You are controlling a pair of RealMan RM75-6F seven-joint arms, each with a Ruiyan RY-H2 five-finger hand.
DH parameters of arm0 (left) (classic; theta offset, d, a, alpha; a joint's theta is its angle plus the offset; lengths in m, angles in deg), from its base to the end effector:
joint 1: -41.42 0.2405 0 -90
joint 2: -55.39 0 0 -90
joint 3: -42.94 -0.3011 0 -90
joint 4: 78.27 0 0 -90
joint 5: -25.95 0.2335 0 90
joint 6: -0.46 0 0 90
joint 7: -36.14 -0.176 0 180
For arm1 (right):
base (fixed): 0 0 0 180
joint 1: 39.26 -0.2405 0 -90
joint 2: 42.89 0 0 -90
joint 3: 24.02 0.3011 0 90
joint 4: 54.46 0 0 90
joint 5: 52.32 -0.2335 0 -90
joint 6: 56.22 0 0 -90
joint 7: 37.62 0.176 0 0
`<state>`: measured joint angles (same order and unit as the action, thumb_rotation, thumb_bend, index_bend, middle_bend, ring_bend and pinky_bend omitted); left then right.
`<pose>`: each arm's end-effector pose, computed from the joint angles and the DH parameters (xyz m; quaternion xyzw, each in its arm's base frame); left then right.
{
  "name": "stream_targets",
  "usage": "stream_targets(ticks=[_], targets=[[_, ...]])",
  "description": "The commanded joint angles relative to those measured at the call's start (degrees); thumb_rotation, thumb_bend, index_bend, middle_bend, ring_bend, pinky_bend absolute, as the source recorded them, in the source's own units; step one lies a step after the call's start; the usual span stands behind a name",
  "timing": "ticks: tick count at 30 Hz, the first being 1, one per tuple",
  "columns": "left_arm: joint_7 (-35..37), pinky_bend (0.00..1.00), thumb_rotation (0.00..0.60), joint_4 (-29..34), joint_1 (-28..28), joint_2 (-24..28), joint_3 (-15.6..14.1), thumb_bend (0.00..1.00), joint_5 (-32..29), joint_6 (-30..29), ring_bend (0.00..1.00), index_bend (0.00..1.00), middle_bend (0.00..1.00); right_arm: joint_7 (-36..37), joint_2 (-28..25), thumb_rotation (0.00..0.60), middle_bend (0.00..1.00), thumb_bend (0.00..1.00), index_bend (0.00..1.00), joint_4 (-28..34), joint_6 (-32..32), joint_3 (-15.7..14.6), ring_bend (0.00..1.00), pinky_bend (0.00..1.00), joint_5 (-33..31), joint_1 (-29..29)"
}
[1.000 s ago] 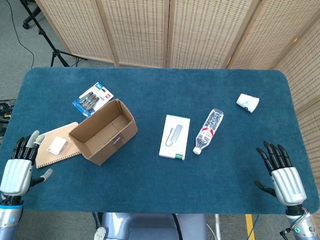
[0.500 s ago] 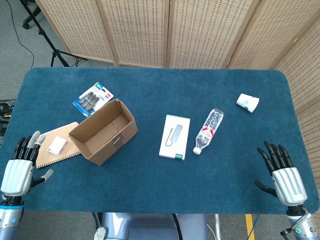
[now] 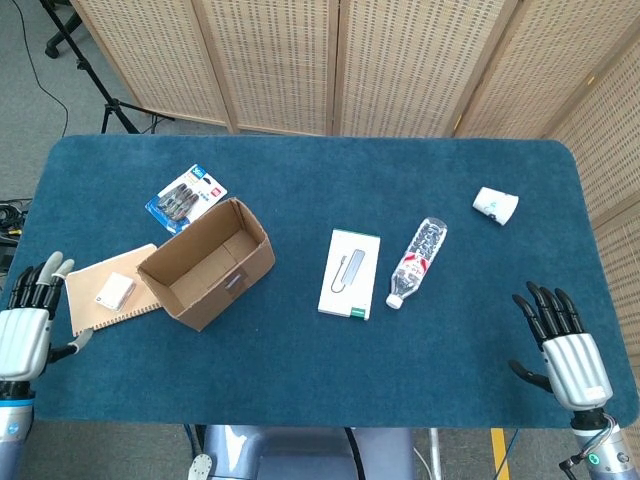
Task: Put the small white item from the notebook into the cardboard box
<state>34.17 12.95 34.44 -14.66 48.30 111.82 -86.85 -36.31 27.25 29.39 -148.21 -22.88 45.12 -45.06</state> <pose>-0.3400 0.2403 0.1347 -0.5741 -0.3704 -0.4380 0.5842 -0.3413 -0.2145 0.1318 0.6387 -0.3090 0.4488 0.5432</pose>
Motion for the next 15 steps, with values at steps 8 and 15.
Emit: stream_targets(ticks=[8,15], targets=[[2.28,0.0,0.6,0.61,-3.11,3.51,2.63,0.18,-6.15,7.25,0.0,0.27,0.0,0.18,0.01,0.6,0.0,0.13,0.08,-0.03,-0.08,0.11,0.0,0.0,-0.18,0.02],[3.01,0.0,0.6,-0.01,-6.01,4.87,3.61,0.19,-10.95,14.5,0.0,0.3,0.0,0.3,0.06,0.6,0.0,0.13,0.08,-0.18,-0.16,0.14,0.0,0.0,-0.11,-0.02]])
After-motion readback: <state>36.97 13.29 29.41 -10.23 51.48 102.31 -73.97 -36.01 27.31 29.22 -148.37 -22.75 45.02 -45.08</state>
